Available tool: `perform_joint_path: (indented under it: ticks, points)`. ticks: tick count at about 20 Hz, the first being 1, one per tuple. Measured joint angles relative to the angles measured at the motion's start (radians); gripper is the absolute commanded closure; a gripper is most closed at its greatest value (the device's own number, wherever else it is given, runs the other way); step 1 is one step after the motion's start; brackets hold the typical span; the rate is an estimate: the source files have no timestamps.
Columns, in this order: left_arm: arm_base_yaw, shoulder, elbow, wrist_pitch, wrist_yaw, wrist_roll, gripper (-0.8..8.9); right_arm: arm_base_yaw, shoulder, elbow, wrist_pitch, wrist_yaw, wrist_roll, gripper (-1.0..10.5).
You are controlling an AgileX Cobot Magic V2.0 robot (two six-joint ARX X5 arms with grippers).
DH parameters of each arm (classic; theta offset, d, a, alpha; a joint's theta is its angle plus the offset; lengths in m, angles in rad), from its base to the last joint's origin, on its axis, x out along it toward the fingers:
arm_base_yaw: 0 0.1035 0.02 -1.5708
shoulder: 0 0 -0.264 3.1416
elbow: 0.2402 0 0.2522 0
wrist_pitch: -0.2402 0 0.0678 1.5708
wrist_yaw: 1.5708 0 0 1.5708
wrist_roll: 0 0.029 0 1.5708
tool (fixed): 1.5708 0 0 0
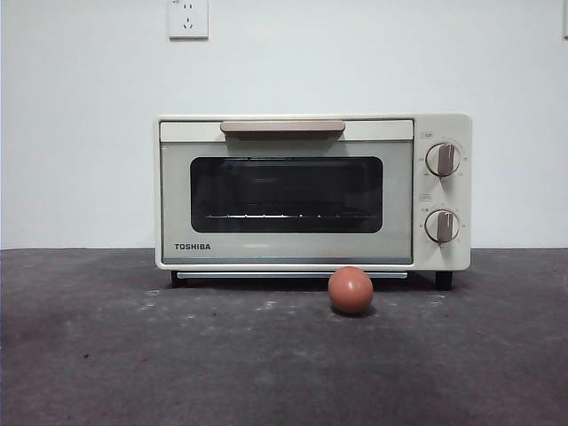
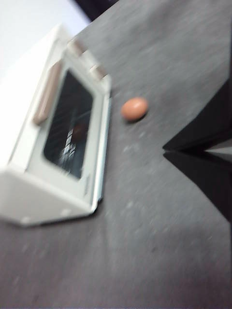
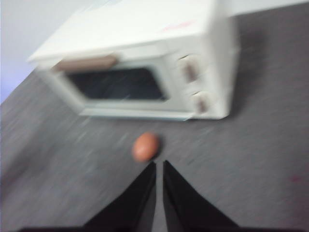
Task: Eggoven
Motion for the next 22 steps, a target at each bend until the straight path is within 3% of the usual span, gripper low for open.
perform_joint_path:
  ticks: [3, 9, 11, 15, 22]
  points:
    - [-0.006, 0.063, 0.079, -0.101, 0.048, 0.068, 8.07, 0.032, 0.077, 0.085, -0.114, -0.053, -0.064, 9.4]
    - [-0.029, 0.119, 0.165, -0.210, 0.059, 0.151, 8.07, 0.103, 0.152, 0.141, -0.252, -0.055, -0.150, 9.4]
    - [-0.031, 0.121, 0.167, -0.211, 0.060, 0.161, 8.07, 0.117, 0.156, 0.141, -0.251, -0.051, -0.158, 8.7]
    - [-0.031, 0.121, 0.167, -0.222, 0.059, 0.167, 8.07, 0.124, 0.156, 0.141, -0.250, -0.047, -0.164, 5.8]
    - [-0.031, 0.121, 0.167, -0.230, 0.060, 0.167, 8.07, 0.134, 0.185, 0.141, -0.240, -0.049, -0.154, 5.8]
